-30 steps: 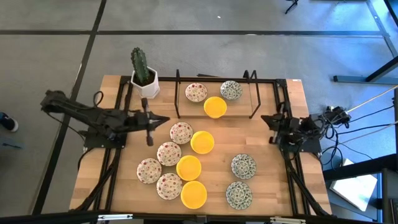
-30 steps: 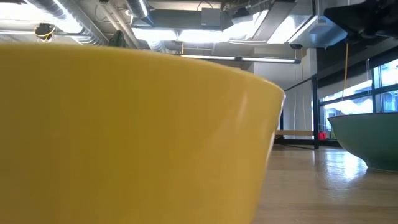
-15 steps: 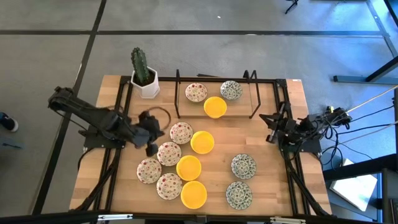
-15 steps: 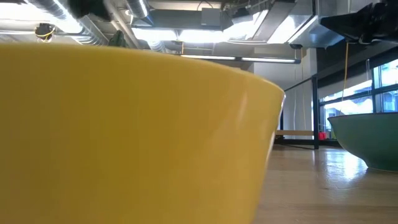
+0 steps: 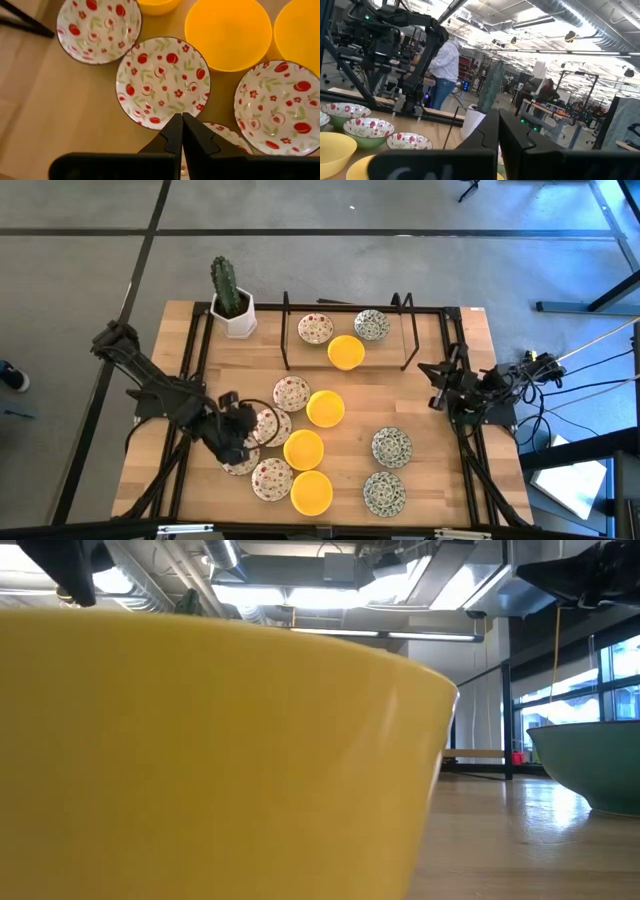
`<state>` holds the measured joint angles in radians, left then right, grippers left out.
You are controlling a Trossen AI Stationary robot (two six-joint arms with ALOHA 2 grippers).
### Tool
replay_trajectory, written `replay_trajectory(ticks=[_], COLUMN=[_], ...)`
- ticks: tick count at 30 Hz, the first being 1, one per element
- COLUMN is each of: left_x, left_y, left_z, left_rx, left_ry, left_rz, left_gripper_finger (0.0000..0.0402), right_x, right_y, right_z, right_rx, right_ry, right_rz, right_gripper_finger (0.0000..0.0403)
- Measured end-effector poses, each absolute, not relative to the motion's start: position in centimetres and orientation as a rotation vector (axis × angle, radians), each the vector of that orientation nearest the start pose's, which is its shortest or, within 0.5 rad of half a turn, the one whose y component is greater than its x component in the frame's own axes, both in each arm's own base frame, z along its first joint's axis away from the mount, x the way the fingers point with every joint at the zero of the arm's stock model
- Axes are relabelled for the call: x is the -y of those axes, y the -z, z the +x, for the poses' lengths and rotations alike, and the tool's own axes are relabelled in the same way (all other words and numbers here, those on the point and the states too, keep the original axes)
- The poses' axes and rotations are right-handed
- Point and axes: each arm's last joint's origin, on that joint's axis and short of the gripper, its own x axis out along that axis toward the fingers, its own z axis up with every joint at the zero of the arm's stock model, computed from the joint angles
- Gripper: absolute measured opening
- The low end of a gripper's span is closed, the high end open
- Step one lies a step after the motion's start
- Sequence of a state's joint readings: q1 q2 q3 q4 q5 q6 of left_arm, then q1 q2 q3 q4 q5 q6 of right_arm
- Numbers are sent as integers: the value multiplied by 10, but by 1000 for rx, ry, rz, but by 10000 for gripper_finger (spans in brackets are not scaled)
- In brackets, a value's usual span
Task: Pick & Place Mini bowls
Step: Stack the green patterned bowl on the green patterned bowl on the shelf
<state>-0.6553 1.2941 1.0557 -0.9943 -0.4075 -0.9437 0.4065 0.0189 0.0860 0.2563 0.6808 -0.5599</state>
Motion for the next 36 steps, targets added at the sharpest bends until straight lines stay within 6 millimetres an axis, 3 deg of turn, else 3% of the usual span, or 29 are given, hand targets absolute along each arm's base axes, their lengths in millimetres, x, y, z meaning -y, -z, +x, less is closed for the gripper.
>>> replay_trajectory(ticks=[4, 15, 23, 26, 31, 36], left_x=[135, 136, 145, 152, 160, 171], left_y=[-264, -257, -258, -258, -258, -258], left_z=[191, 196, 195, 191, 185, 175], left_rx=[-1103, -1140, -1254, -1331, -1322, -1291], left_ry=[-267, -256, -112, -40, -141, -127], left_rz=[-281, -226, -366, -447, -558, -514], left_gripper_finger=[15, 79, 124, 127, 121, 110], right_x=[-16, -16, -16, -16, -16, -16], right_y=[-213, -210, -208, -208, -208, -208], right_z=[83, 84, 84, 84, 84, 84], right_rx=[186, 170, 152, 152, 149, 147], right_ry=[338, 326, 322, 322, 320, 320], right_rz=[-384, -348, -360, -360, -358, -363], right_gripper_finger=[10, 10, 10, 10, 10, 10])
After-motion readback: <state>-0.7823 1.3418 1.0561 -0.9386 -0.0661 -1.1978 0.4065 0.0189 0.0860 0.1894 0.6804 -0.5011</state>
